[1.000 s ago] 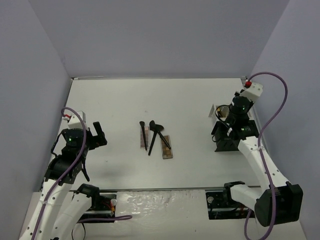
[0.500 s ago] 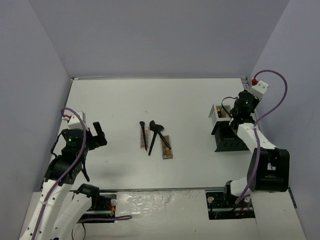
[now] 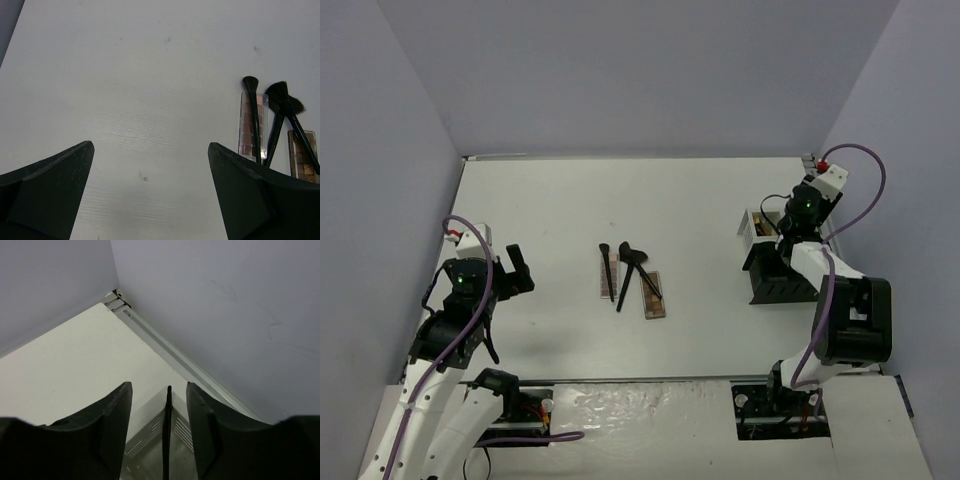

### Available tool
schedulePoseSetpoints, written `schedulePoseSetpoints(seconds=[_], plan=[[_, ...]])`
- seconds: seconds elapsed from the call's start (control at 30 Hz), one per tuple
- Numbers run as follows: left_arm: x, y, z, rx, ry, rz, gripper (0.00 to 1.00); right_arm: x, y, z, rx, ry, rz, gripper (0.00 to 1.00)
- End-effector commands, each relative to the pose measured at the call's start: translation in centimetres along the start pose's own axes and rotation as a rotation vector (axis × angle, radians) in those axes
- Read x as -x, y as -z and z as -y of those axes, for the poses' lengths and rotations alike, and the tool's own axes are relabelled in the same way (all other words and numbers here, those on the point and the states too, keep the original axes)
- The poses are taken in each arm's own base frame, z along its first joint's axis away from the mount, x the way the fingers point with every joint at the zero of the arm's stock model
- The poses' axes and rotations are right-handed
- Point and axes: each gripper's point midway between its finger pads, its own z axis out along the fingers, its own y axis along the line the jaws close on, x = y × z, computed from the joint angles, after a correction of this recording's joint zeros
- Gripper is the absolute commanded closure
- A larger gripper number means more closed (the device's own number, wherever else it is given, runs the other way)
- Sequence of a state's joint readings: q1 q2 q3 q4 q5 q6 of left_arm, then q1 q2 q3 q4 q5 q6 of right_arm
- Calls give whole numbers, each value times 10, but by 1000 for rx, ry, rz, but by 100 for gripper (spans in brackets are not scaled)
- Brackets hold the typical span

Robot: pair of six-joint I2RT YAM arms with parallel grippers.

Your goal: Organize the makeup

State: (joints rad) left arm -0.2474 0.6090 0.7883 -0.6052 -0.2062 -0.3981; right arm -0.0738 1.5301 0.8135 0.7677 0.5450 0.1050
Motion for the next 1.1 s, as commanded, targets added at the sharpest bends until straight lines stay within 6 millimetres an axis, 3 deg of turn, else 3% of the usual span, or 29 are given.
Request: schedulePoseSetpoints(seconds=[0.0, 0.1, 0.13, 0.33, 0.4, 0.43, 0.5, 0.6, 0.67, 0.87, 1.07], plan=[[18, 2, 5, -15, 26, 49, 3, 73, 36, -22, 88, -142, 140, 49], [18, 3, 5, -17, 28, 53, 3, 96, 69, -70, 282, -93, 111, 48], [19, 3, 5, -18, 29, 54, 3, 90, 79, -87, 356, -52, 60, 48], [18, 4, 5, -22, 29, 56, 3, 42, 158, -178, 731, 161, -199, 48], [18, 3, 6, -23, 29, 56, 3, 1, 204, -213, 857, 290, -296, 48], [18, 3, 5, -22, 30, 56, 3, -14, 219, -222, 891, 335, -335, 48], [19, 3, 5, -21, 30, 57, 3, -32, 238, -231, 934, 391, -381, 48], [18, 3, 4, -15, 30, 54, 3, -81, 282, -251, 1031, 481, -471, 49], [17, 2, 4, -13, 29, 53, 3, -103, 298, -258, 1057, 524, -504, 50], [17, 1, 4, -10, 27, 49, 3, -154, 326, -272, 1093, 620, -597, 53], [17, 1, 4, -11, 27, 47, 3, -179, 337, -279, 1092, 674, -626, 57]])
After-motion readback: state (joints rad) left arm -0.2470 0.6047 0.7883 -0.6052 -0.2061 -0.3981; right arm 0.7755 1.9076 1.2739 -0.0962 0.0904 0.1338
